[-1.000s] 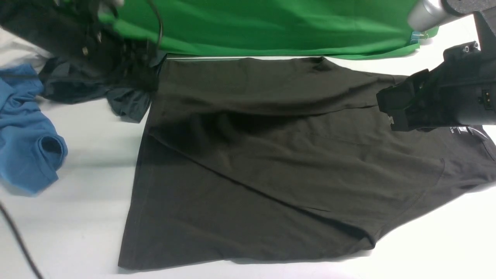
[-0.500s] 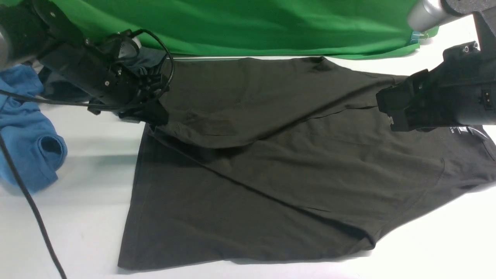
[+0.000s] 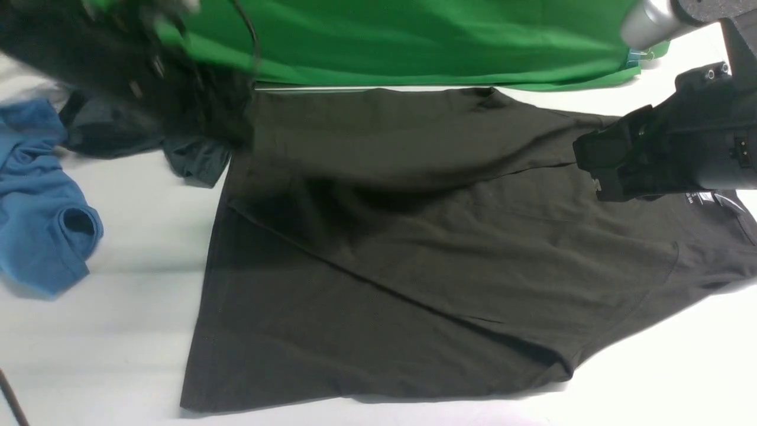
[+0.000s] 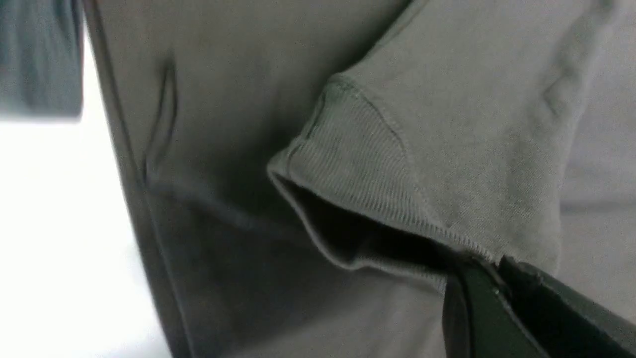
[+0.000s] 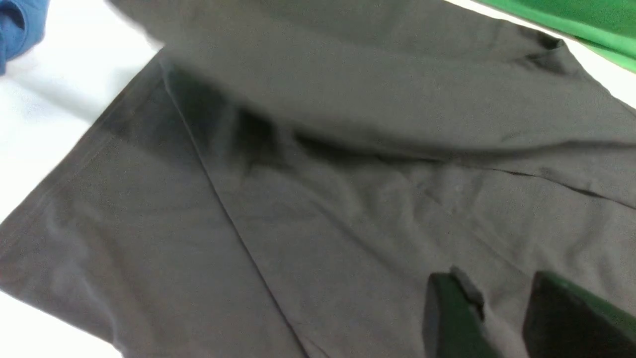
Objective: Fold a long-sleeved shirt on a white desktop.
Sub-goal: 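Fold the left side of the dark shirt inward over its body with the left gripper, then grasp the near edge of the shirt at its hem and shoulder corners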
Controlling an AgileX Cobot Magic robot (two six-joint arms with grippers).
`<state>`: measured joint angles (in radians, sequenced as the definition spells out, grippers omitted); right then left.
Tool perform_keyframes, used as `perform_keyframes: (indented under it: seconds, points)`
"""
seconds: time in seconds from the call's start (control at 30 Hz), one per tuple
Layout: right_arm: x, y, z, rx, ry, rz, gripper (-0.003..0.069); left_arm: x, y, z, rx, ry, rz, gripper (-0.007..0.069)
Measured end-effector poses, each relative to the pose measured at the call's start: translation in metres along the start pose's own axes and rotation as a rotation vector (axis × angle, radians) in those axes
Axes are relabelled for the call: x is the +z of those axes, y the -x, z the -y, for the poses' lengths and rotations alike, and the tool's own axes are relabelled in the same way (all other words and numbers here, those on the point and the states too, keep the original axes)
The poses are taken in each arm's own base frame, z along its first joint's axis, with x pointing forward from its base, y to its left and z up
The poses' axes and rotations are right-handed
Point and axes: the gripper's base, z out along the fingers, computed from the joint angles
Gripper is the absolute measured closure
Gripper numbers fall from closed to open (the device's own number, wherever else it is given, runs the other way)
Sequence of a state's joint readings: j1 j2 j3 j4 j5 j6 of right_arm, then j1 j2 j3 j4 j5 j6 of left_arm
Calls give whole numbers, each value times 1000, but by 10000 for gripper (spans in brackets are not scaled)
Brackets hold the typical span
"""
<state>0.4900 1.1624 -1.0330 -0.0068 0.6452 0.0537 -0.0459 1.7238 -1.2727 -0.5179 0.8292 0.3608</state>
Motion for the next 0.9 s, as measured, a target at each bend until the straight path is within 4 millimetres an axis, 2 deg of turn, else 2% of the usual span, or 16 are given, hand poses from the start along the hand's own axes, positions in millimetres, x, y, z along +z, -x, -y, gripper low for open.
perform_keyframes:
  seconds: [0.1, 0.13, 0.17, 0.23, 0.33, 0.37, 0.4, 0.43, 0.47, 0.53, 0.7, 0.77, 0.8, 0.83, 0.87, 0.9]
  points:
    - [0, 1, 0, -1, 0, 6, 416, 36, -22, -6, -8, 53, -64, 522]
    - [0, 1, 0, -1, 0, 8, 416, 37, -24, -6, -8, 54, -72, 517]
    - [0, 1, 0, -3, 1, 14, 416, 51, -33, -11, -22, 87, -105, 480]
    - [0, 2, 0, -11, 1, 17, 416, 65, -41, -18, -45, 122, -158, 414]
    - [0, 2, 0, -23, 1, 18, 416, 71, -46, -24, -48, 159, -199, 252]
    - [0, 2, 0, -24, 1, 18, 416, 71, -46, -24, -49, 160, -200, 241]
    - [0, 2, 0, -29, 1, 18, 416, 68, -46, -23, -53, 160, -215, 138]
    - [0, 2, 0, -30, 1, 19, 416, 68, -46, -23, -53, 160, -215, 138]
    - [0, 2, 0, -33, 1, 19, 416, 62, -45, -20, -47, 153, -233, 63]
    - [0, 1, 0, -39, 0, 14, 416, 49, -43, -14, -34, 141, -267, -22]
    - [2, -2, 0, -42, 0, -3, 416, 19, -55, -2, -47, 120, -336, -65]
    - [6, -9, 0, -43, -1, -25, 416, 8, -74, 2, -91, 120, -344, -69]
    - [6, -10, 0, -43, -1, -28, 416, 8, -74, 2, -95, 119, -343, -69]
    - [8, -14, 1, -43, -1, -43, 416, 4, -91, 3, -129, 120, -347, -68]
    - [8, -14, 1, -43, -1, -43, 416, 3, -93, 3, -132, 121, -347, -68]
    - [9, -16, 1, -43, -1, -48, 416, 2, -107, 3, -158, 125, -351, -68]
